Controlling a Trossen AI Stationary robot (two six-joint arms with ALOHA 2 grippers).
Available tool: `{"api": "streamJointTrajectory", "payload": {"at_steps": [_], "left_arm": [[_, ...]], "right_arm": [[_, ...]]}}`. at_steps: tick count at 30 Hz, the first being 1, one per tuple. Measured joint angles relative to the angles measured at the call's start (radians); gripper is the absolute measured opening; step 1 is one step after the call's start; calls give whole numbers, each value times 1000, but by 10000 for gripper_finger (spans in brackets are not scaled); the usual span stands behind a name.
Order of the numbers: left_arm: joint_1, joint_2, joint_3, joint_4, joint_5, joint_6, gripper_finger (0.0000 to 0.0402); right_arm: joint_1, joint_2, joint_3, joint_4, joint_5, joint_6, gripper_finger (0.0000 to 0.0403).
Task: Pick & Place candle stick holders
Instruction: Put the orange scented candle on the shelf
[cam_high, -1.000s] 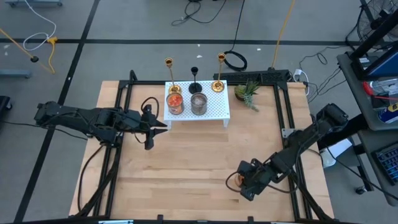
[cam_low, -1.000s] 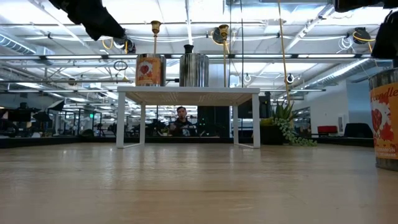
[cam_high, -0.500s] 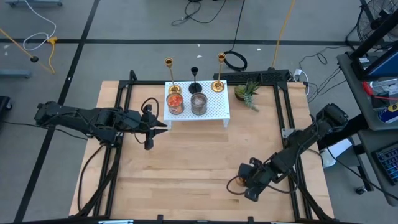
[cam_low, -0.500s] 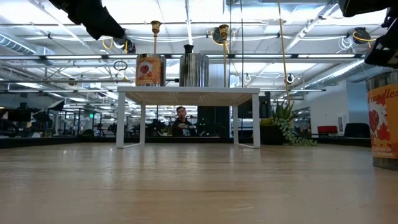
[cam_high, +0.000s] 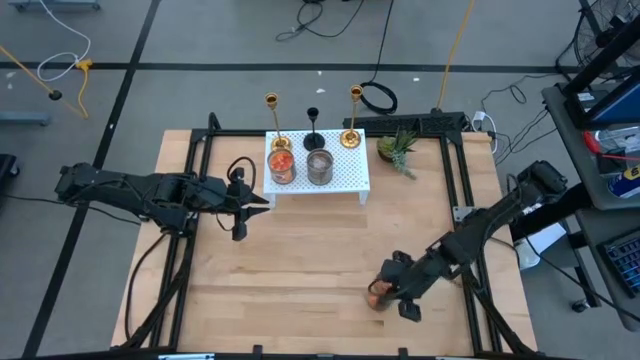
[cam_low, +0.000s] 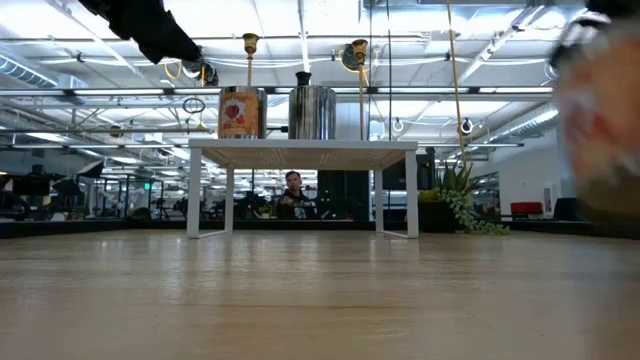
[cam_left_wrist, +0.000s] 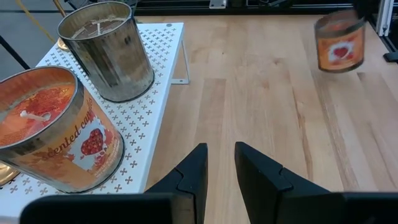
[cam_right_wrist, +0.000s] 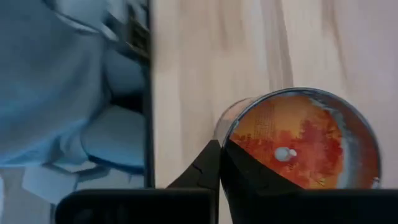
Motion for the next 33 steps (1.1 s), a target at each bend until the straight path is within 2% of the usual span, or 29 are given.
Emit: {"api": "streamJointTrajectory", "payload": {"at_steps": [4,13,18,24,27,30,33], "left_arm": [[0,0,0,0,0,0,88],[0,0,0,0,0,0,88],[0,0,0,0,0,0,88],[0,0,0,0,0,23,88],[0,0,0,0,0,23,88],[0,0,0,0,0,27,88],[0,0,0,0,0,26,88]], "right_arm": [[-59,-67,0,112,0,-168,3],[-323,-149,3,118,-250,-441,1],[-452,-141,42,49,-302,-664,1],[-576,-139,201,-175,-293,-866,2],[-635,-141,288,-276,-199,-966,2],[-709,-129,328,-299,-146,-1068,1],[-787,-110,330,-301,-138,-1144,1]]}}
